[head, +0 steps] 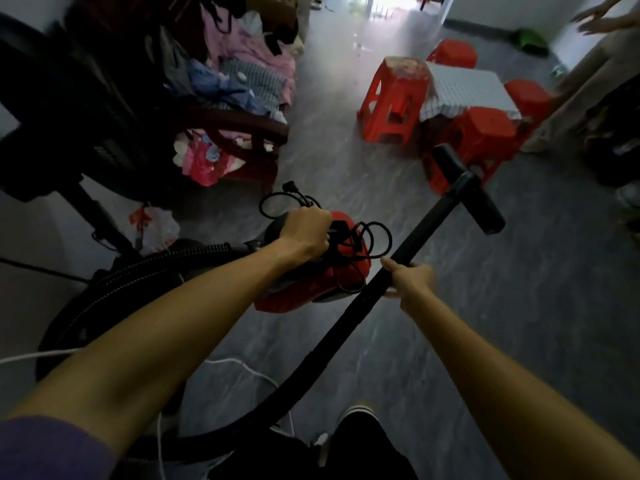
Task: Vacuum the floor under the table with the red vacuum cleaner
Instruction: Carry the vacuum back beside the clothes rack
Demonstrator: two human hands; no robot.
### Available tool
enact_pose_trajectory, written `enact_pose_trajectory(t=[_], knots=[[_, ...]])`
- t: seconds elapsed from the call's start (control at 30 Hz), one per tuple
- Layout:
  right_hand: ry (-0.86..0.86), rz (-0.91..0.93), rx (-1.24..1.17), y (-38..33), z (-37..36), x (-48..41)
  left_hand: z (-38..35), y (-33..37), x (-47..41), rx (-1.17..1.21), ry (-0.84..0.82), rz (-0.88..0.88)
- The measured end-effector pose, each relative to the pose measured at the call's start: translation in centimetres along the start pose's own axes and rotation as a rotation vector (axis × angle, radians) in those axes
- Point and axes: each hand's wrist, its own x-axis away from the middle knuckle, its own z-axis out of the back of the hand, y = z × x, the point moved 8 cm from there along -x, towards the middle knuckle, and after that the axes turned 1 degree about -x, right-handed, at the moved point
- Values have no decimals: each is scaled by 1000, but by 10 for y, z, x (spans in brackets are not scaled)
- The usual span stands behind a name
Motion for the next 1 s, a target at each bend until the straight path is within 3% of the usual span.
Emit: enact_pose_trajectory(t=[0.27,0.63,1.0], knots=[[-1,-56,-36,-45,-36,-117,-25,-27,-122,-42,-62,-16],[-77,-227,-39,-67,-100,-358,-136,-67,-328,-8,-205,60],[107,-364,-126,-38,-173,-498,-259,-146,-476,5,-275,-42]])
